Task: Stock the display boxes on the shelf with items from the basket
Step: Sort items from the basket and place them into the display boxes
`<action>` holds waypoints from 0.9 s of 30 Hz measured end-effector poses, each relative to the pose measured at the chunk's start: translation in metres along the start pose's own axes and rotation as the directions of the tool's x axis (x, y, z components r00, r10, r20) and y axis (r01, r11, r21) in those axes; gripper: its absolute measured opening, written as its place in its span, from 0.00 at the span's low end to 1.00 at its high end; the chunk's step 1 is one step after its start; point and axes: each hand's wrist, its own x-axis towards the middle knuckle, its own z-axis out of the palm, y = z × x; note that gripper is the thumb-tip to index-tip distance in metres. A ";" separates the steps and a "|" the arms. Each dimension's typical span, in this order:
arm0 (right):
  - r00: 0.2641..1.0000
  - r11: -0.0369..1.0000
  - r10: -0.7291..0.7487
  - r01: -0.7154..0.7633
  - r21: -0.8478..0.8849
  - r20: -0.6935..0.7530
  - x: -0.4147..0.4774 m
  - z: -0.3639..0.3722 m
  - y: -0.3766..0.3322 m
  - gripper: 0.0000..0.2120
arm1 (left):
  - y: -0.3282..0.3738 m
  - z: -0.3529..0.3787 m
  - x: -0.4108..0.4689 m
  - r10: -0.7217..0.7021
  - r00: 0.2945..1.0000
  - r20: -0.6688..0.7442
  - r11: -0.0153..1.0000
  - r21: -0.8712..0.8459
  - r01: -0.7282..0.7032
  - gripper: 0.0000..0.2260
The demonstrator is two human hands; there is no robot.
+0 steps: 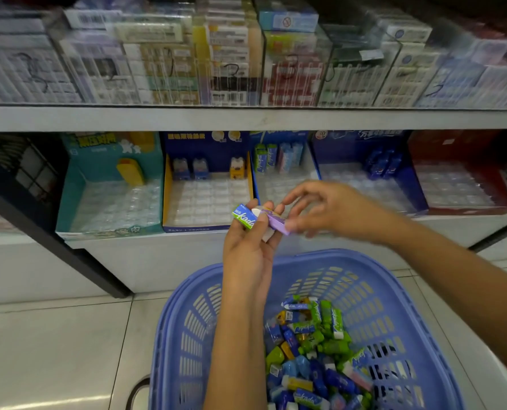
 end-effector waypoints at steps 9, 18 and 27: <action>0.980 0.661 0.196 -0.156 0.734 0.031 -0.026 0.024 0.026 0.13 | -0.012 0.010 -0.008 0.160 0.980 0.115 0.984 0.062 -0.168 0.10; 0.729 0.983 -0.164 0.175 -0.050 -0.664 0.043 -0.050 0.025 0.03 | -0.015 0.003 -0.002 0.027 1.000 -0.004 0.989 0.143 -0.026 0.09; 0.918 0.938 -0.101 -0.041 -0.345 -0.383 0.126 -0.075 0.042 0.13 | -0.014 0.000 0.008 -0.087 0.996 -0.030 0.993 0.078 0.089 0.08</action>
